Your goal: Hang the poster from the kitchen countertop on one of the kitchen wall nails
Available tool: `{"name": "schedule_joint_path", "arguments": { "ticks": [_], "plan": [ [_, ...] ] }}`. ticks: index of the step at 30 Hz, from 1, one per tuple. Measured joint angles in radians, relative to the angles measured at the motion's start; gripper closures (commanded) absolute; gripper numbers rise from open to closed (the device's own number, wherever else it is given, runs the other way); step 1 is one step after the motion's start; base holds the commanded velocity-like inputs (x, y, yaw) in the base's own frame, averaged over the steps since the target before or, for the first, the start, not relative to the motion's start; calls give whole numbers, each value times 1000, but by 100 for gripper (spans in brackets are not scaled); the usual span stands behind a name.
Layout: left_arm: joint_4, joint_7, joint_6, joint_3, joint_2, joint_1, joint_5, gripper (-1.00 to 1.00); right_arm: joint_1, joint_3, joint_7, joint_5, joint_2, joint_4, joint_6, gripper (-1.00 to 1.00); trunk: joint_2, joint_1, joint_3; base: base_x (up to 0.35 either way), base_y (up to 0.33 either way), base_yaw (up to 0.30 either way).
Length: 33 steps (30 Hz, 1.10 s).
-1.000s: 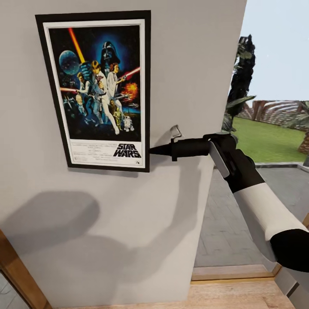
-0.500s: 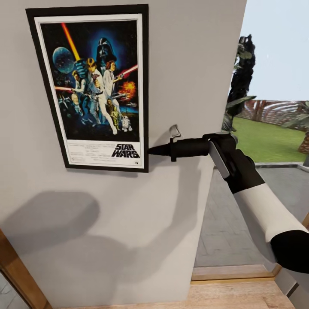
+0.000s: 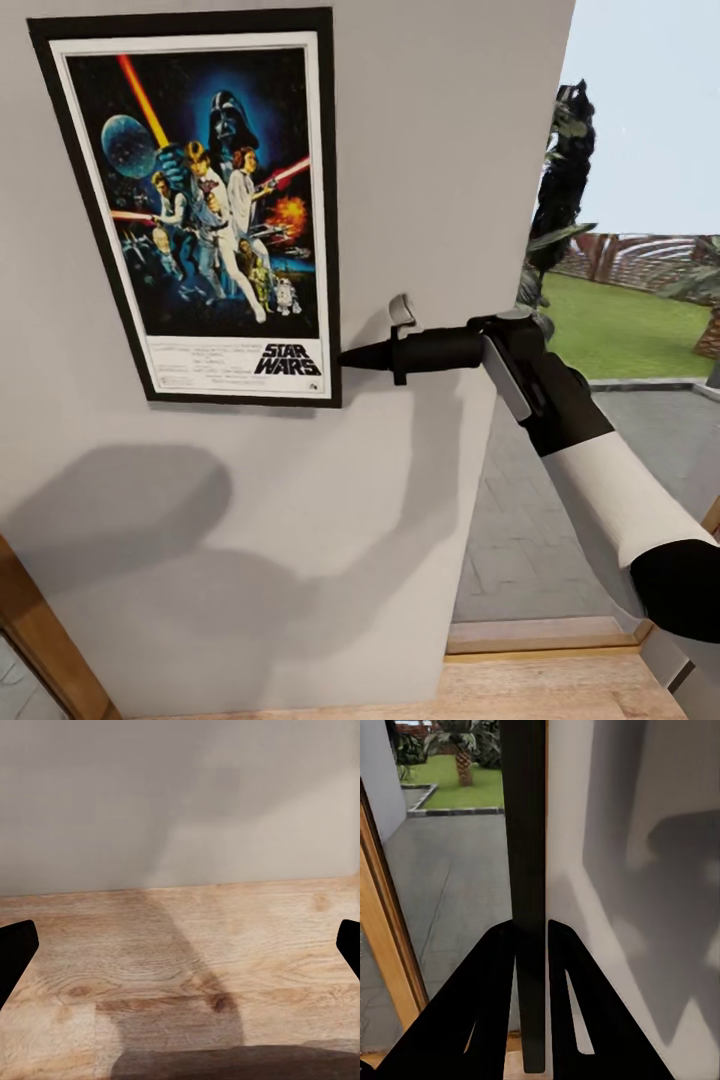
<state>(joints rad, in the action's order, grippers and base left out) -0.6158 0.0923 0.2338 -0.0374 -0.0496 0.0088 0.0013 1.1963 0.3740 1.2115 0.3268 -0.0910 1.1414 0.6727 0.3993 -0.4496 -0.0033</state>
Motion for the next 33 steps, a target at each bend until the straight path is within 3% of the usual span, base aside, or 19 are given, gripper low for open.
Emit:
{"name": "schedule_joint_path", "arguments": {
  "ticks": [16, 33],
  "plan": [
    [0, 0, 0, -1, 0, 0, 0, -100, -17, 4, 0, -1, -1, -1, -57, 100, 0, 0, 0, 0, 0, 0],
    [0, 0, 0, -1, 0, 0, 0, -100, -46, 4, -1, -2, -2, -9, -66, 100, 0, 0, 0, 0, 0, 0]
  ]
}}
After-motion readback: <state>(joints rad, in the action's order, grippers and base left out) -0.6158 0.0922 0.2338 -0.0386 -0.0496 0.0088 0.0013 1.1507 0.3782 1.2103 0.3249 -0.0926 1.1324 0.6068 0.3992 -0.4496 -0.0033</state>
